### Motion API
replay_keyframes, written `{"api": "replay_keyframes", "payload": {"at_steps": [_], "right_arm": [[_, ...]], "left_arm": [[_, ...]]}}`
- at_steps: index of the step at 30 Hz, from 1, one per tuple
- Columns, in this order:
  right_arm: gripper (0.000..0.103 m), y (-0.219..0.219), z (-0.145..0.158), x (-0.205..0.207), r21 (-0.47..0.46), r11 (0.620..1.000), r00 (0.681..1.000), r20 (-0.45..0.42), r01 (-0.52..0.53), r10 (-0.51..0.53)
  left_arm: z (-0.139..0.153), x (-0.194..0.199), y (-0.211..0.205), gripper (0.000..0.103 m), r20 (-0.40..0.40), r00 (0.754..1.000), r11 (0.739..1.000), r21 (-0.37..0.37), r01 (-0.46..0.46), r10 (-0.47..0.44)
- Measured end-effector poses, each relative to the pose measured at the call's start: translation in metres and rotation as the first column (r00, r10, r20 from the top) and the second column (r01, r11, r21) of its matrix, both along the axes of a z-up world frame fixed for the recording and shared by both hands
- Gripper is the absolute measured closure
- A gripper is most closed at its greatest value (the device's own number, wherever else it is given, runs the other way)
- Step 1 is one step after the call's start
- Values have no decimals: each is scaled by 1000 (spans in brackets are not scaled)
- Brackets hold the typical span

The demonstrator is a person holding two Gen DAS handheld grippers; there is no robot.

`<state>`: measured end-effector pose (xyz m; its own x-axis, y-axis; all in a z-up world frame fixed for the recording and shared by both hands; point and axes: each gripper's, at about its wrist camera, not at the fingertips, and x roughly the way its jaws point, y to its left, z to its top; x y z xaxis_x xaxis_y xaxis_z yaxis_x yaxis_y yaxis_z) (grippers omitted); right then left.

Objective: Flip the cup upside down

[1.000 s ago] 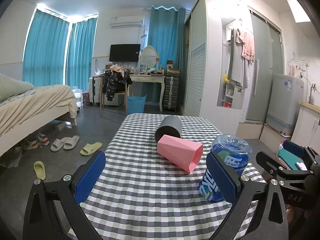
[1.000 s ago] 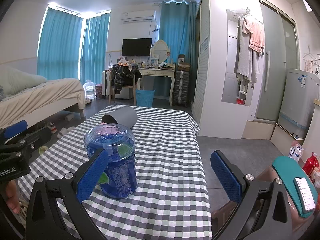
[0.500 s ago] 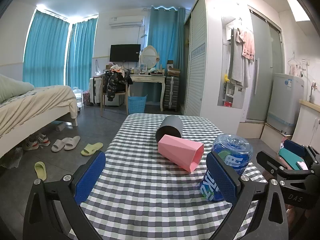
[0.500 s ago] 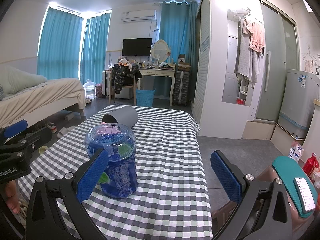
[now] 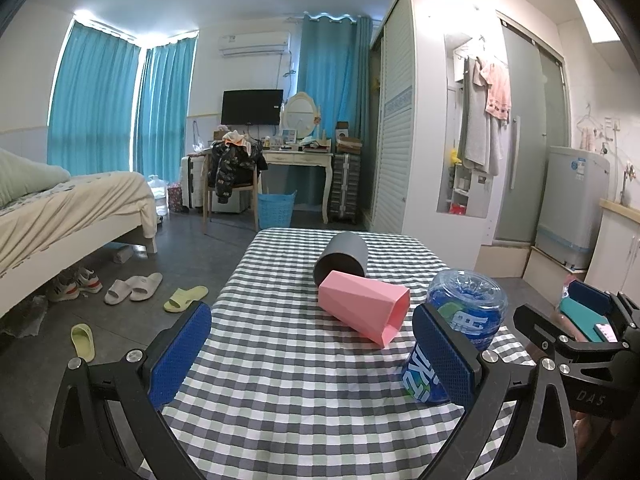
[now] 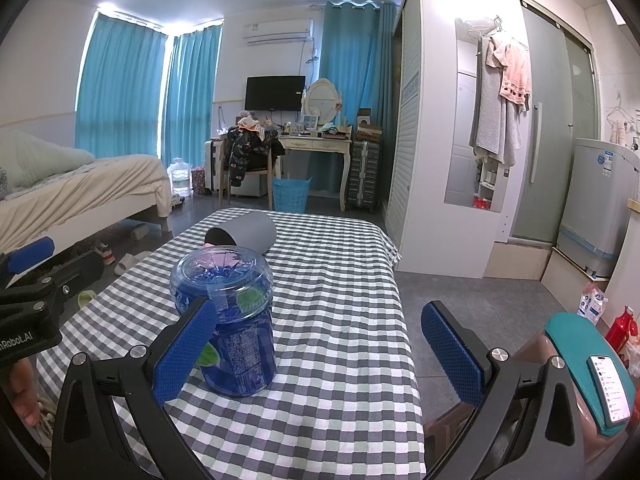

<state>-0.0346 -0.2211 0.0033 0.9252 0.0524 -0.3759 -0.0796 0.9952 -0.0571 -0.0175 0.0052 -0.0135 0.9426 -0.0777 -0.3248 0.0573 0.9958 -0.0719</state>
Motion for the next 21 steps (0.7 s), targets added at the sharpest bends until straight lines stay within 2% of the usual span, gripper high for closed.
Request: {"api": "replay_keyframes", "payload": {"at_steps": [21], "right_arm": [[0, 1, -2, 0, -3, 1000, 1000, -3, -1, 1]], "left_arm": [[1, -1, 8, 0, 1, 1000, 1000, 2, -9, 9]]}}
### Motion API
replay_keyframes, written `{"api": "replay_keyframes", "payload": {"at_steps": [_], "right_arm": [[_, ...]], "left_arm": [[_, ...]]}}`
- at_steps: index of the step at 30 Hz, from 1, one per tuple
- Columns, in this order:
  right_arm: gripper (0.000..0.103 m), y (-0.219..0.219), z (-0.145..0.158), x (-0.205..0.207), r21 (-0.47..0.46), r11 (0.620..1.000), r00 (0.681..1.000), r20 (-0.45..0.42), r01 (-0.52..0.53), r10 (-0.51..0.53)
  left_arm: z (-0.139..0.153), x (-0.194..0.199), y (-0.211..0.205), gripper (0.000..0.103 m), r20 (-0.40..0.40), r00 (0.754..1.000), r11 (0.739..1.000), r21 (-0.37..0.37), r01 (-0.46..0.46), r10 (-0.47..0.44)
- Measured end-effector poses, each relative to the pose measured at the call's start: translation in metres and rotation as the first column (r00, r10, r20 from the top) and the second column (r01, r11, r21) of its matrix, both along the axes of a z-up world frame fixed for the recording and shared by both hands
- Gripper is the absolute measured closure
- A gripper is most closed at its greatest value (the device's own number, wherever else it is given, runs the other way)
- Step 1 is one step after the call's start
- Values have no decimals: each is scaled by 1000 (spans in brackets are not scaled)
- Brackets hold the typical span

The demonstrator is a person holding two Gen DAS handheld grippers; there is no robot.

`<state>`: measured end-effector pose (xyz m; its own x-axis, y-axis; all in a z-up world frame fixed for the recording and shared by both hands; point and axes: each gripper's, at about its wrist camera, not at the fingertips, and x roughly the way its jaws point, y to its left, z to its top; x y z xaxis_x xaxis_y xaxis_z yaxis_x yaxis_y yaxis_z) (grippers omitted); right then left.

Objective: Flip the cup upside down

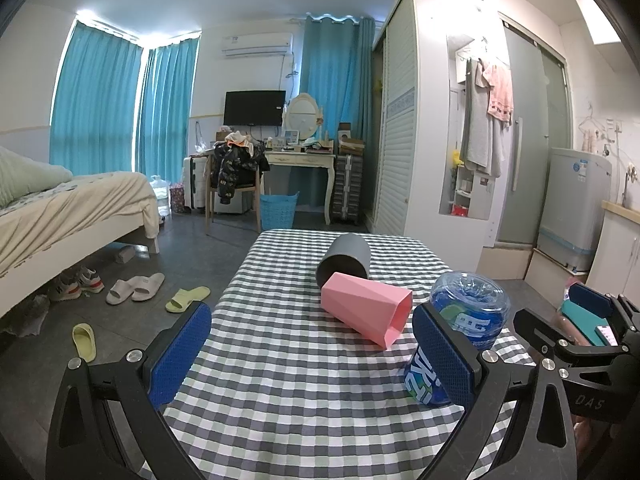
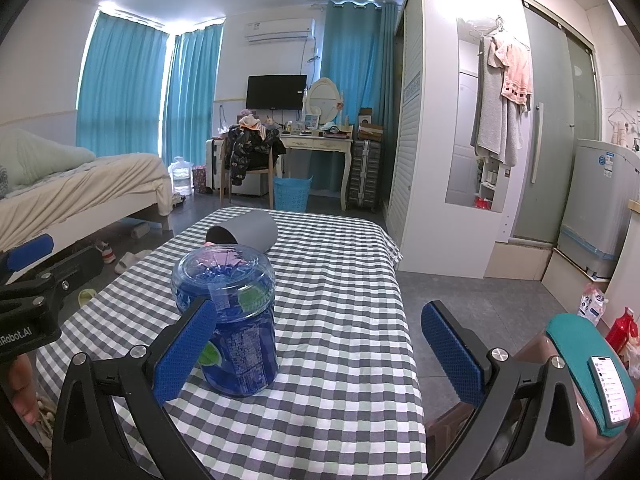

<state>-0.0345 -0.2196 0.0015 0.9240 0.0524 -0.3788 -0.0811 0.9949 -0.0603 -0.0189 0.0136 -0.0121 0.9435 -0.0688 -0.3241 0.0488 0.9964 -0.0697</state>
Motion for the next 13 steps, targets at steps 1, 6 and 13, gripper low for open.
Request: {"api": "replay_keyframes", "payload": {"at_steps": [1, 6, 13], "right_arm": [[0, 0, 0, 0, 1, 1000, 1000, 0, 0, 0], [0, 0, -1, 0, -3, 1000, 1000, -3, 0, 0], [0, 1, -3, 2, -7, 1000, 1000, -5, 0, 0]], "left_arm": [[0, 0, 0, 0, 1, 1000, 1000, 1, 0, 0], [0, 0, 2, 0, -1, 1000, 1000, 0, 0, 0], [3, 1, 3, 0, 5, 1000, 1000, 8, 4, -4]]}}
